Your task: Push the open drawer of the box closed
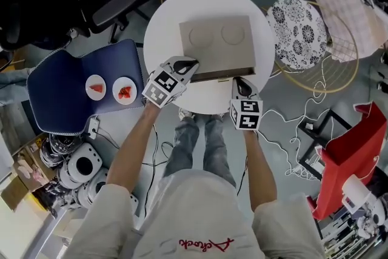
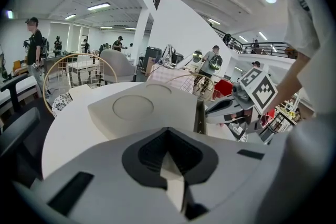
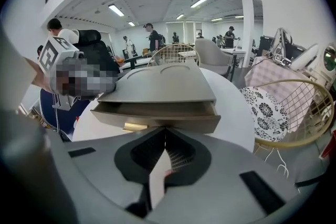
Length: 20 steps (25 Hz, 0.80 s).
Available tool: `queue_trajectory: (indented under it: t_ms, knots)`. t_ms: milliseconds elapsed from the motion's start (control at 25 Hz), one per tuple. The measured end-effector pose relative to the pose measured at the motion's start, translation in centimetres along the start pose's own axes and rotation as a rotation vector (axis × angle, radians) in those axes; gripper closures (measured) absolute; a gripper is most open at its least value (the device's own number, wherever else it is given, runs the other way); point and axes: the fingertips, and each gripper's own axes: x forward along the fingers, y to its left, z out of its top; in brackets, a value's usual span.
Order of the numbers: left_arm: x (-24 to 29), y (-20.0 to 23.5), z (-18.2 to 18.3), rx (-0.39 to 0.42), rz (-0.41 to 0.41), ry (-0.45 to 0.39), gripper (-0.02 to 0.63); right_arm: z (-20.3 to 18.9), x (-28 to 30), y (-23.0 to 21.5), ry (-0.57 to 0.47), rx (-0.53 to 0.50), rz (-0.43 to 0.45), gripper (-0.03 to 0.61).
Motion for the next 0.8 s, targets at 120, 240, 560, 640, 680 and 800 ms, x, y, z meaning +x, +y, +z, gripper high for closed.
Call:
queue_trajectory:
  t_ms: [120, 240, 560, 640, 680, 800]
  knots:
    - [0.1, 0.1, 0.0, -0.001, -0.005, 0.001, 0.601, 0.8, 0.7, -0.3, -0.003, 0.001, 0.0, 0.562]
    - [0.1, 0.2, 0.2, -0.006, -0.01, 0.0, 0.601, 1.6, 1.3, -0.6, -0.003, -0.003, 0.002, 0.561]
    - [0.1, 0.3, 0.2, -0.013, -0.024, -0.002, 0.603, 3.1, 2.5, -0.7, -0.005, -0.016, 0.006, 0.561]
    - [0.1, 0.4, 0.2, -0.009, -0.02, -0.003, 0.603, 3.2, 2.5, -0.6, -0.01, -0.009, 0.005, 0.561]
    - [0.1, 0.4, 0.2, -0.009, -0.018, -0.005, 0.601, 3.2, 2.5, -0.6, -0.013, -0.007, 0.005, 0.561]
    - [0.0, 0.3, 0.1, -0.012, -0.014, -0.01, 0.601, 3.1, 2.4, -0.5, -0.013, -0.008, 0.004, 0.561]
